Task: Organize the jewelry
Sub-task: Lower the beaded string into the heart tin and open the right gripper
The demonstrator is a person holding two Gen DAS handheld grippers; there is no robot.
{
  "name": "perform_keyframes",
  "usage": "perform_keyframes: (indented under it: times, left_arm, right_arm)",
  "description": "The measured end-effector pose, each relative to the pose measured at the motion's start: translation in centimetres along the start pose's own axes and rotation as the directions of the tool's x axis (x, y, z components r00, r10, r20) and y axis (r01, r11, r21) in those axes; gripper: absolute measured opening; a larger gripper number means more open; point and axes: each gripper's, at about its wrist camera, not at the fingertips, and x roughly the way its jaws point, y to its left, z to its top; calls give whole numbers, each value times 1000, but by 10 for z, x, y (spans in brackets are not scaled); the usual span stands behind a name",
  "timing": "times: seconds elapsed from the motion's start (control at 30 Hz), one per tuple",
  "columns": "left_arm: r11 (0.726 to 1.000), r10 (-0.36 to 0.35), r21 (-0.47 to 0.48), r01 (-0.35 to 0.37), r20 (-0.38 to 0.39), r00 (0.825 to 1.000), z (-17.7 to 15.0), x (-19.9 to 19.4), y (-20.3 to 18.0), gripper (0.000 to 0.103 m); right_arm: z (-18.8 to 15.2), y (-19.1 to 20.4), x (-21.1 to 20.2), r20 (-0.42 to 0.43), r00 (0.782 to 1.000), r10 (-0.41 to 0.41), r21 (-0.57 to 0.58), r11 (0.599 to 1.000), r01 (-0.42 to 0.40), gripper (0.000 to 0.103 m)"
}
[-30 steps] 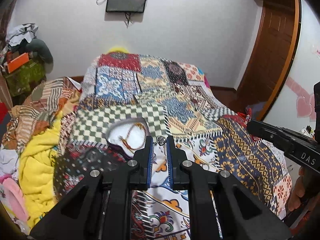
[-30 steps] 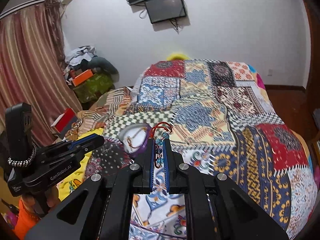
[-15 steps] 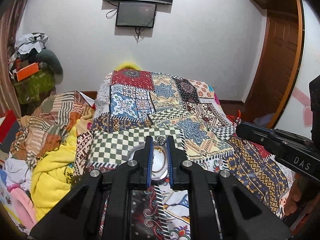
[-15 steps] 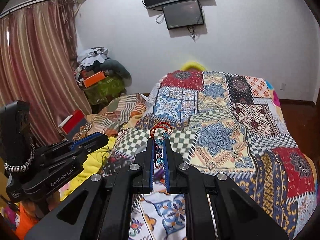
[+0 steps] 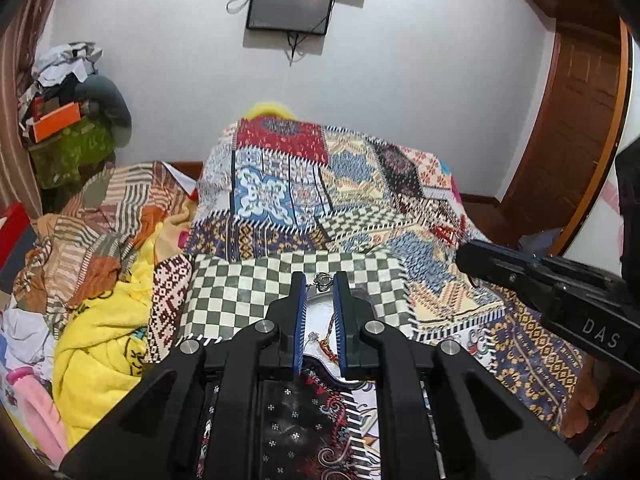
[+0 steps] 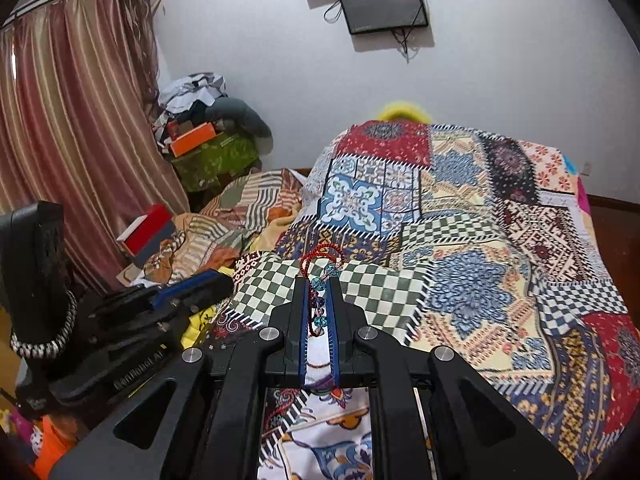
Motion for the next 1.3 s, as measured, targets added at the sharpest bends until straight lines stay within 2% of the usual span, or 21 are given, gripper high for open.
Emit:
perform_keyframes:
  times: [0.4, 0.6, 0.97, 1.1, 1.3]
  left_arm:
    - [999, -20, -40, 14, -141, 990, -17, 67, 17, 12]
    - [998, -20, -57, 10, -182, 983, -27, 84, 23, 12]
    - [999, -22, -47, 14, -181, 983, -26, 82, 23, 12]
    - [999, -13, -46, 6, -172, 985, -21, 74, 23, 12]
    - [999, 1, -32, -5, -132, 991, -10, 52, 21, 12]
  right_arm:
    - [-9, -4, 58, -143, 989, 26, -1, 1000, -27, 7]
    - [-18, -10, 75, -205, 979, 20, 10, 1000, -18, 8]
    - [-21, -6, 83, -235, 972, 15, -17, 1000, -20, 8]
    - [-20, -5, 83, -258, 966, 9, -27, 1000, -17, 14]
    - [-13, -3, 61, -221, 975, -13, -40, 999, 4, 17]
